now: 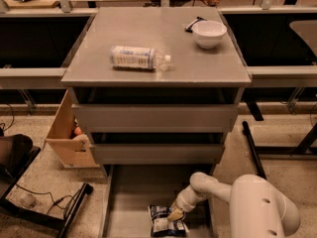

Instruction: Pick blue chip bag from bottom drawer and place on counter

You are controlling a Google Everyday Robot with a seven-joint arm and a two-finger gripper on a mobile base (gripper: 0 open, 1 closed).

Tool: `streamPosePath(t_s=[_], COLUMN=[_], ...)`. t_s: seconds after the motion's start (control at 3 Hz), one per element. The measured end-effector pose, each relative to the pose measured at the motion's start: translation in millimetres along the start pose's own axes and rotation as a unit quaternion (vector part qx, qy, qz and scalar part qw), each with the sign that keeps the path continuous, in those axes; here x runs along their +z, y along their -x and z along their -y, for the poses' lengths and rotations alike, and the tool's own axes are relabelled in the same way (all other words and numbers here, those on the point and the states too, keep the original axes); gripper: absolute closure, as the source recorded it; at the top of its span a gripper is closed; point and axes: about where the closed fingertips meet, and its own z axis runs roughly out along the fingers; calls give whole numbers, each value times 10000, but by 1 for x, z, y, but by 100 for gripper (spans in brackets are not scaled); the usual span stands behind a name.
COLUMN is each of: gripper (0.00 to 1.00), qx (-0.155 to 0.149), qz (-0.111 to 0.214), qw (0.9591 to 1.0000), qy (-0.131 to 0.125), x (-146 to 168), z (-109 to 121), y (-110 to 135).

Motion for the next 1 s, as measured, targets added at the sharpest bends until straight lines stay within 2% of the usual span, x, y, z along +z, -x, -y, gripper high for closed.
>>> streamPosePath(t_s=[0.33,0.67,1.0], gripper=[100,100,100], qx=[-286,-519,-758], qz=[-40,-143,-283], qw=[9993,9911,9806], qy=[-248,-1217,-1785], x=[-24,-94,-171], z=[-16,-3,-40], y=[17,45,94])
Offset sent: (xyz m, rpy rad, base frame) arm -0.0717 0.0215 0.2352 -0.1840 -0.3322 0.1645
